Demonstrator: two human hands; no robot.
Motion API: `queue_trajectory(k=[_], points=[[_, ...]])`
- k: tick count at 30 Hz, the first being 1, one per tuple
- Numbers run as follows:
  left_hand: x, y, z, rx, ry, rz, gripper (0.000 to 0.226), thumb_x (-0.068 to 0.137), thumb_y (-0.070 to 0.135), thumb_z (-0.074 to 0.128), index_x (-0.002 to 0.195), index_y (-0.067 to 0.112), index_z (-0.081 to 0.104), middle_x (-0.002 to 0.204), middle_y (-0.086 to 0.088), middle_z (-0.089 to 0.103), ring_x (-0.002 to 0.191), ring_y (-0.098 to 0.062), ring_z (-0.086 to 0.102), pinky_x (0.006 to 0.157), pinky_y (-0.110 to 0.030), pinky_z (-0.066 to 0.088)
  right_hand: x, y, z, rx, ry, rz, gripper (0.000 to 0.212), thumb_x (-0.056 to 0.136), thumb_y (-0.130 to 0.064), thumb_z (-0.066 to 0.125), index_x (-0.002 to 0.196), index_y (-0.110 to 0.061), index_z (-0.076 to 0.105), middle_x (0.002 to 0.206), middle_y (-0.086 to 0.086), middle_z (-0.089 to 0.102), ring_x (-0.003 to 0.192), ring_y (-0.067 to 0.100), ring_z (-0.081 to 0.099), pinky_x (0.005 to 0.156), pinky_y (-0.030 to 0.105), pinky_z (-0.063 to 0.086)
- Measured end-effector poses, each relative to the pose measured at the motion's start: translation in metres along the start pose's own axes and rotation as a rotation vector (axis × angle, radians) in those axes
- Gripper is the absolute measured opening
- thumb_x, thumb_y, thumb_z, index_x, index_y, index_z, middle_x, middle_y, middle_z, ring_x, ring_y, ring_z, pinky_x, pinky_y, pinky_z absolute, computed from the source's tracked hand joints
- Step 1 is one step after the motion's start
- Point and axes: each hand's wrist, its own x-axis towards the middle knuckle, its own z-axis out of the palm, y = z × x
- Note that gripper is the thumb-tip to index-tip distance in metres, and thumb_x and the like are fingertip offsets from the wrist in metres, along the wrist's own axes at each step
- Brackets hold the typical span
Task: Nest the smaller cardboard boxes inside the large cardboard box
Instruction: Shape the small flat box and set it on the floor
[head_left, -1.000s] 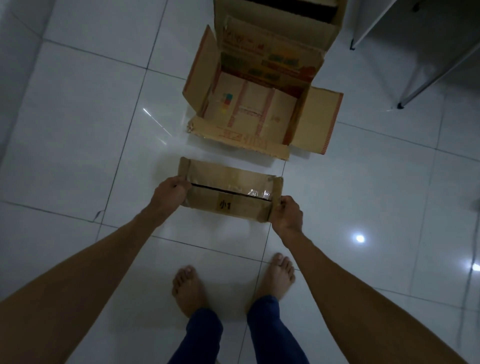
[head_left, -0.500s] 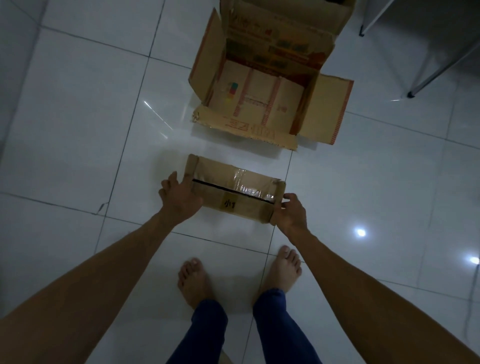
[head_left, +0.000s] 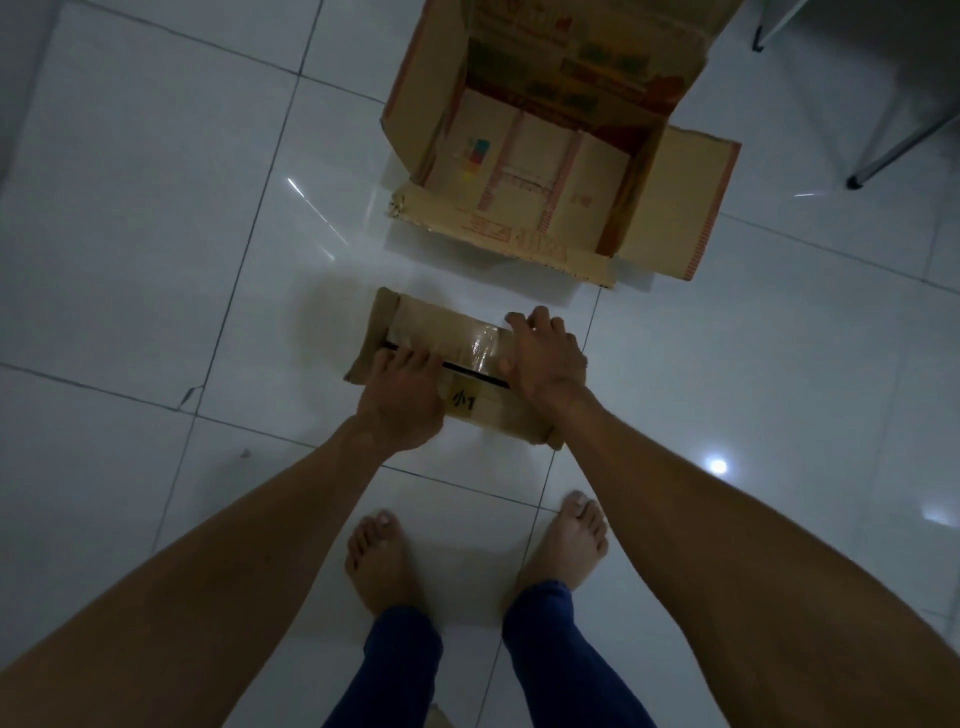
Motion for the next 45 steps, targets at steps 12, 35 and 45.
queue_trajectory(k=[12,35,45], points=[[-0.006,-0.003,0.011,-0.049,0.070,0.000,0.041,0.084,0.022,0.057,0.124,0.014,0.055,0.124,-0.006,0.058,0.112,-0.029,0.049,0.100,-0.042,0.035,0.028,-0.017,0.022,-0.142,-0.185,0.091,0.089,0.083,-0.040,0.077,0.147,-0.026,0.017,0.148,0.013,0.030,0.128,0.044,0.044,0.100,0.074,0.038],[-0.035,-0.014,-0.010,-0.056,-0.007,0.023,0.030,0.092,0.025,0.049,0.116,0.011,0.061,0.114,-0.009,0.058,0.107,-0.027,0.050,0.100,-0.038,0.041,-0.002,0.013,-0.011,-0.030,0.027,0.073,0.041,0.103,-0.036,0.046,0.138,-0.017,0.055,0.135,0.015,0.055,0.125,0.033,0.050,0.109,0.044,0.041],[-0.052,0.006,-0.080,-0.192,0.074,-0.022,0.025,0.092,0.016,0.053,0.114,0.007,0.059,0.116,-0.015,0.057,0.104,-0.034,0.054,0.086,-0.043,0.047,-0.053,0.001,-0.077,0.143,0.042,0.008,0.049,0.103,-0.036,0.048,0.149,-0.020,0.048,0.142,0.014,0.054,0.131,0.033,0.048,0.106,0.043,0.043]])
